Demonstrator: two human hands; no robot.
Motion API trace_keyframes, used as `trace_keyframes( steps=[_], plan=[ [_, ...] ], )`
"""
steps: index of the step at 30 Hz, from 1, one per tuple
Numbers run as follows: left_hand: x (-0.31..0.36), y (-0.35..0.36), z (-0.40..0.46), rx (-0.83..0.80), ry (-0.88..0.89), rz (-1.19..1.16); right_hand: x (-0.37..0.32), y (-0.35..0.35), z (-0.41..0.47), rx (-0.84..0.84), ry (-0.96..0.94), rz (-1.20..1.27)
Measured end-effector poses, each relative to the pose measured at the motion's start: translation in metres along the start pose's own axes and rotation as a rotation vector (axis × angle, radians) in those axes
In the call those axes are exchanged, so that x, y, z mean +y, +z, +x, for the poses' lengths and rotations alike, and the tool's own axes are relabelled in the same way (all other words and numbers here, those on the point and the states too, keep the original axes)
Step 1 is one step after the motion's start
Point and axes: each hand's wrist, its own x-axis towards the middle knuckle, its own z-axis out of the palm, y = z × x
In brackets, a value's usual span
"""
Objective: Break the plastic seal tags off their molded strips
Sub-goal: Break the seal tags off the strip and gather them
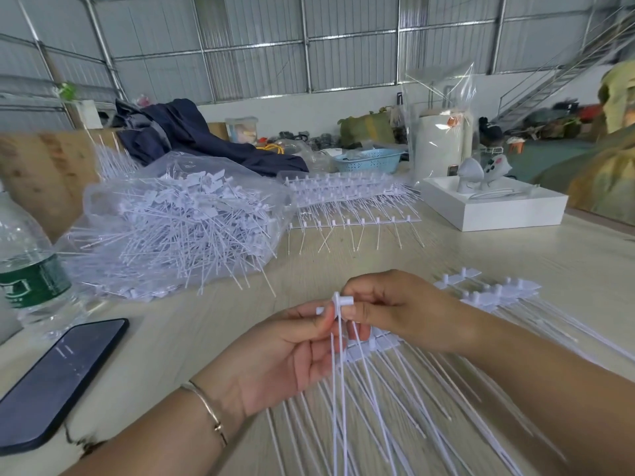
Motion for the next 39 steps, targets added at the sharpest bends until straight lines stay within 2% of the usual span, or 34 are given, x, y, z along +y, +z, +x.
trace_keyframes(
  steps=[4,7,8,10,12,13,16,18,20,25,29,32,39],
  plan=[
    [0.002,0.006,0.003,0.141,0.077,0.018,0.003,0.001,0.001,0.078,0.021,0.119],
    [0.007,0.009,0.001,0.313,0.274,0.082,0.001,-0.003,0.002,0.209,0.044,0.198],
    [0.009,0.009,0.000,0.395,0.367,0.191,0.001,-0.004,0.002,0.256,0.051,0.161],
    [0.008,0.002,-0.002,0.579,0.563,0.583,0.000,-0.003,0.002,0.310,0.038,-0.010],
    [0.004,0.000,-0.002,0.650,0.682,0.905,0.000,0.001,0.001,0.319,0.009,-0.186],
    [0.001,0.000,-0.001,0.656,0.700,0.956,-0.001,0.004,0.001,0.321,-0.005,-0.241],
    [-0.003,0.003,0.003,0.651,0.665,0.896,-0.002,0.007,0.000,0.330,-0.020,-0.370],
    [-0.002,0.004,0.003,0.652,0.634,0.862,-0.002,0.006,0.000,0.331,-0.026,-0.356],
    [0.002,0.005,0.001,0.615,0.571,0.721,-0.001,0.003,0.000,0.321,-0.016,-0.224],
    [0.011,0.005,-0.002,0.362,0.341,0.256,0.001,-0.002,0.001,0.250,0.015,0.055],
    [0.014,0.006,-0.001,0.296,0.266,0.059,0.001,-0.003,0.002,0.253,-0.006,0.254],
    [0.016,0.005,-0.002,0.286,0.249,0.071,-0.001,-0.003,0.001,0.240,-0.010,0.268],
    [0.017,0.003,-0.003,0.327,0.228,0.293,0.003,-0.003,0.001,0.233,0.011,0.189]
  ],
)
